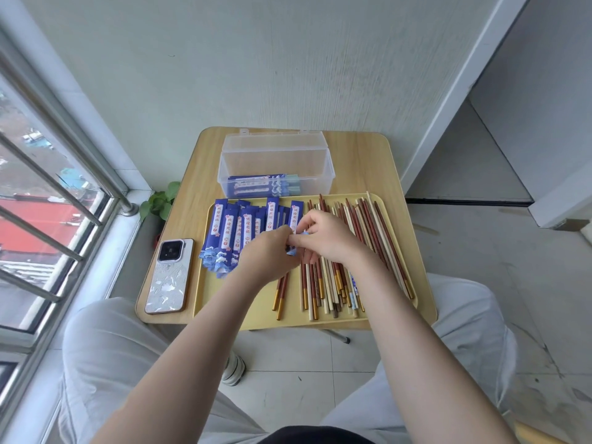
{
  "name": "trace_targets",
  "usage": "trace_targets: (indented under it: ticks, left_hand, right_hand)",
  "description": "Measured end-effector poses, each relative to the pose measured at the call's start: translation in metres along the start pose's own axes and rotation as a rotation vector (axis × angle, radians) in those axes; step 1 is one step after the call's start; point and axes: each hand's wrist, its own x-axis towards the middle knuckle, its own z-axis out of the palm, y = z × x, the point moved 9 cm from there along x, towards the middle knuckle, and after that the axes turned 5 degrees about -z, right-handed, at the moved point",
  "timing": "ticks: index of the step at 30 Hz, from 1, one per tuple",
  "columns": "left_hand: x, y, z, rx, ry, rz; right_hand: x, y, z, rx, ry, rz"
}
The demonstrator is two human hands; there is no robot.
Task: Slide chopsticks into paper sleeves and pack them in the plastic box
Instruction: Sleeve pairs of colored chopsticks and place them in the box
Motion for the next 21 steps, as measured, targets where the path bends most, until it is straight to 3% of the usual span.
trace_targets:
  ticks: [3,8,13,21]
  left_hand:
    - [0.001,-0.029,0.008,-0.05,0.036,-0.184]
    - [-0.007,-0.065,0.036,-0.175,-0.076,-0.376]
    - [-0.01,-0.065,0.051,-0.217,-0.117,-0.403]
    - [-0.01,-0.063,0.061,-0.289,-0.191,-0.422]
  right_hand:
    - [-0.002,0.013,-0.003,-0.037,0.061,0.06]
    - [-0.006,0.046,0.016,-0.528,0.014,0.26]
    - [0.003,0.052,0.042,-0.806,-0.03,0.298]
    - [0.005,0.049,0.046,-0.838,-0.03,0.329]
